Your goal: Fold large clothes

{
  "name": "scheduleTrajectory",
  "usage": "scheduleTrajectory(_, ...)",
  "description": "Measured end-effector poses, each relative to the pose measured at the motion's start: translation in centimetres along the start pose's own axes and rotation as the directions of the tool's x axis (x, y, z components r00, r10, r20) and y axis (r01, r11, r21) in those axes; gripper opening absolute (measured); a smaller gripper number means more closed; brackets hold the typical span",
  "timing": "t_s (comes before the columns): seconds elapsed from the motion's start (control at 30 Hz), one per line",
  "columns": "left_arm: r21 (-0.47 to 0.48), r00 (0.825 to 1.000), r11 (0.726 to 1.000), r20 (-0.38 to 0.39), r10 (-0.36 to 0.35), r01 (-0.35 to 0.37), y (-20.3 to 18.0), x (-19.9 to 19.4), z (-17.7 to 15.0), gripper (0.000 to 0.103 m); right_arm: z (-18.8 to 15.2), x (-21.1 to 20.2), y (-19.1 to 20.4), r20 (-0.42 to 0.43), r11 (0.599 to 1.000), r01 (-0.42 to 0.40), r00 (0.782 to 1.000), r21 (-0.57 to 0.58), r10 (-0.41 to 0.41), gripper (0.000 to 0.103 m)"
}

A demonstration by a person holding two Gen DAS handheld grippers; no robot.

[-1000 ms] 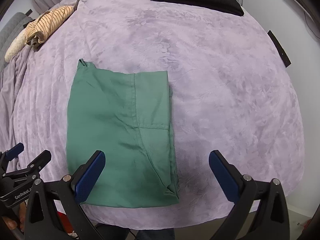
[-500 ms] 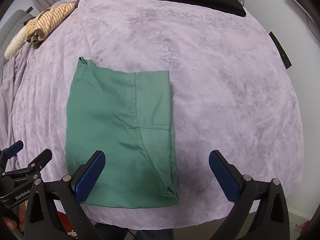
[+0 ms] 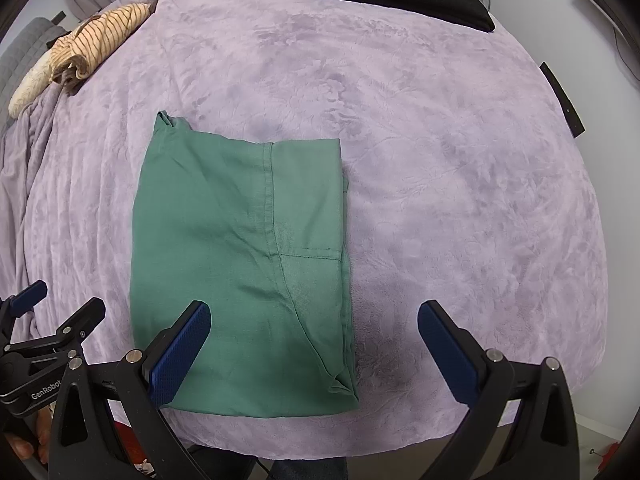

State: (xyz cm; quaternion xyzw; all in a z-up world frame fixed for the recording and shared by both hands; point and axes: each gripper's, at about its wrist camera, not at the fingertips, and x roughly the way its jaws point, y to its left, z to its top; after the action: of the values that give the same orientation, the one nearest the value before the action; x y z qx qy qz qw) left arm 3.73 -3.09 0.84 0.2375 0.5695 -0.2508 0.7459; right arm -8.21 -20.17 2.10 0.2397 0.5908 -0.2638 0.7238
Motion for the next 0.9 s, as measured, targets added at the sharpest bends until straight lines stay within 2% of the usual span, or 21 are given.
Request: scheduleTrajectory(0.9, 0.005, 1.000, 1.000, -0.012, 0.001, -0.001, 0.10, 0.23, -0.13, 0.102, 0.07, 0.32, 0.05, -0.012, 1.000, -0.003, 1.000, -0.010, 0.003, 0.103)
